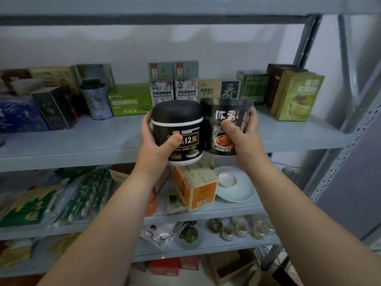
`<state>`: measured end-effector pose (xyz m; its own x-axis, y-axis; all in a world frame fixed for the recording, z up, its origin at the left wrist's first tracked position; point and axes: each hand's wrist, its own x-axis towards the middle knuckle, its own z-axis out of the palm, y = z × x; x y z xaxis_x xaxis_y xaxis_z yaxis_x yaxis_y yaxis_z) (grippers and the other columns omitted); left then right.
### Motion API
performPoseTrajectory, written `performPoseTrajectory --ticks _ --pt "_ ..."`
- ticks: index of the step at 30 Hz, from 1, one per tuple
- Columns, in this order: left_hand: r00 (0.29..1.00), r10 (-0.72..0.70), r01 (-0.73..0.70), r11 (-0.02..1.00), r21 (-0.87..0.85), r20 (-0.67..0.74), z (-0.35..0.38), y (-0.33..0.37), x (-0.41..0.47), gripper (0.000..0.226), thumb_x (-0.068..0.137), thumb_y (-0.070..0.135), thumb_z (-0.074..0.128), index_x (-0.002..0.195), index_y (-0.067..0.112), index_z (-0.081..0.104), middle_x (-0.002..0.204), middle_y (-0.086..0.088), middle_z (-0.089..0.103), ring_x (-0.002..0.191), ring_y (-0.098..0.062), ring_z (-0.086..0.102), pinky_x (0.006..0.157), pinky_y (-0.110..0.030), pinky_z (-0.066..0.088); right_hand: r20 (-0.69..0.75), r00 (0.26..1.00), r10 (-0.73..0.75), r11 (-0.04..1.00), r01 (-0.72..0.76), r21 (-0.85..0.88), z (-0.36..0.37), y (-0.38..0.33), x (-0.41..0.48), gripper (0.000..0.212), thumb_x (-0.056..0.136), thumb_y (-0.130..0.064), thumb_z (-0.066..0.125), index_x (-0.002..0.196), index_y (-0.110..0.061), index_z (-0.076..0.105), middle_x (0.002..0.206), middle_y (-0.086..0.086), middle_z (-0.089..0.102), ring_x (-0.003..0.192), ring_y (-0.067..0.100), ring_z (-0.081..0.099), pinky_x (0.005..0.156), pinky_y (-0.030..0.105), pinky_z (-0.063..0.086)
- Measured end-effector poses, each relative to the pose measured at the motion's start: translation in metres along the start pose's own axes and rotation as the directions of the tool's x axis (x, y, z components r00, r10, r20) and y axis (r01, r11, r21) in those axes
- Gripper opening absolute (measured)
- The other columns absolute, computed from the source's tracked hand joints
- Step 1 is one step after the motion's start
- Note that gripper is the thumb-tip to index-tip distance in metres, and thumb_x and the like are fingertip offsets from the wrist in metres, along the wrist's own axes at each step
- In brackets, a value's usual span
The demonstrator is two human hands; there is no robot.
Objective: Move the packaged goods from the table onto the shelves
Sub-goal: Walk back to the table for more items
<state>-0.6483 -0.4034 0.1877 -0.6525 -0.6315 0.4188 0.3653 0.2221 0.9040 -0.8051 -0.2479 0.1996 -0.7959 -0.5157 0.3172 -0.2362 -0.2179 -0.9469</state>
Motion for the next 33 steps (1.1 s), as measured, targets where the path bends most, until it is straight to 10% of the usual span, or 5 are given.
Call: performPoseTrajectory --ticks 12,18,27,33 --pt "0.989 -0.023 -0.048 0.885 0.462 0.146 0.056 -0.048 0.113 0.09 0.079 0.02 0.085 0.142 0.043 0.025 0.144 0.004 0.044 0.131 -0.016 0.047 0.109 -0.041 0.044 0.056 0.989 -0.135 0.889 0.146 -0.434 -0.07 0.047 0.106 0.093 0.071 -0.029 0.091 0.136 -0.037 0.026 0.13 0.0 0.055 0.115 0.015 0.061 0.099 0.036 0.053" --pt "0.983 0.084 -0.184 0.527 0.83 0.165 0.074 -0.062 0.185 0.095 0.071 0.042 0.084 0.147 0.023 0.029 0.152 -0.007 0.026 0.139 -0.031 0.028 0.117 -0.044 0.028 0.019 0.994 -0.111 0.824 0.103 -0.557 -0.079 0.06 0.166 0.088 0.07 -0.036 0.091 0.129 -0.035 0.026 0.132 0.006 0.057 0.112 0.021 0.061 0.094 0.035 0.052" --pt "0.884 0.243 -0.459 0.294 0.839 0.398 0.118 -0.101 0.242 0.078 0.078 0.05 0.049 0.137 -0.001 0.04 0.138 -0.024 0.048 0.132 -0.044 0.041 0.109 -0.056 0.04 -0.126 0.974 -0.188 0.775 0.068 -0.628 -0.08 0.08 0.225 0.097 0.069 -0.032 0.092 0.144 -0.018 0.032 0.143 0.008 0.039 0.122 0.013 0.043 0.109 0.038 0.042" --pt "0.845 0.322 -0.504 0.216 0.836 0.427 0.125 -0.127 0.256 0.077 0.087 0.035 0.068 0.149 0.003 0.036 0.15 -0.02 0.04 0.146 -0.046 0.026 0.115 -0.06 0.03 -0.103 0.974 -0.204 0.776 0.097 -0.623 -0.085 0.1 0.241 0.117 0.074 -0.035 0.088 0.158 -0.035 0.005 0.158 0.007 0.037 0.143 0.022 0.04 0.114 0.044 0.039"
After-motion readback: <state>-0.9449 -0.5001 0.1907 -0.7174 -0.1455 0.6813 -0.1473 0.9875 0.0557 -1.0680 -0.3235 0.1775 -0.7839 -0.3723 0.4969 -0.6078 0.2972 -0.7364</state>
